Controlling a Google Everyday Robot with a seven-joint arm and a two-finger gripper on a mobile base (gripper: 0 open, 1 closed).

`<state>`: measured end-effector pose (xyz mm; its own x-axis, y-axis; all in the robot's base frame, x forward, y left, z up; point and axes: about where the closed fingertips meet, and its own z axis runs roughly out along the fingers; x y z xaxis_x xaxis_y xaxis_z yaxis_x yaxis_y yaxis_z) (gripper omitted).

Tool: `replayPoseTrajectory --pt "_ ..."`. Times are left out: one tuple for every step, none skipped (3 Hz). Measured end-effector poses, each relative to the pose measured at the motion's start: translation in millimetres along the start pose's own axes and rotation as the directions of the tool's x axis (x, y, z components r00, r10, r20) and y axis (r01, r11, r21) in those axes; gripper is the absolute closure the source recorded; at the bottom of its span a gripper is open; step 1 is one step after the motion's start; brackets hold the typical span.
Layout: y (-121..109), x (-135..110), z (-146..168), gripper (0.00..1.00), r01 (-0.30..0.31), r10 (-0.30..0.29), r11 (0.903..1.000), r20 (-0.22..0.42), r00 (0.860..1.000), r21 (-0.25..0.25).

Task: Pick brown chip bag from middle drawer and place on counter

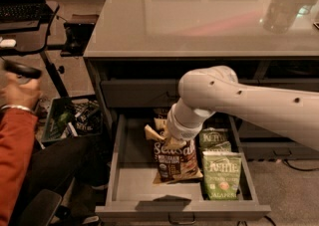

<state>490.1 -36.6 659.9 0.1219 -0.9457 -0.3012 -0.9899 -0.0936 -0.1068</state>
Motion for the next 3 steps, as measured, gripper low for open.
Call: replayPoseTrajectory --pt "-4.4 2.6 -44.9 1.00 0.014 -0.014 0.9981 0.013 1.000 0.060" --pt "-26.2 27.3 -78.1 1.00 -0.011 0.001 0.9916 0.079 0.997 0.129" --pt "-41.2 41.3 -89.2 1.00 -0.033 0.012 0.9872 0.133 0.991 0.156"
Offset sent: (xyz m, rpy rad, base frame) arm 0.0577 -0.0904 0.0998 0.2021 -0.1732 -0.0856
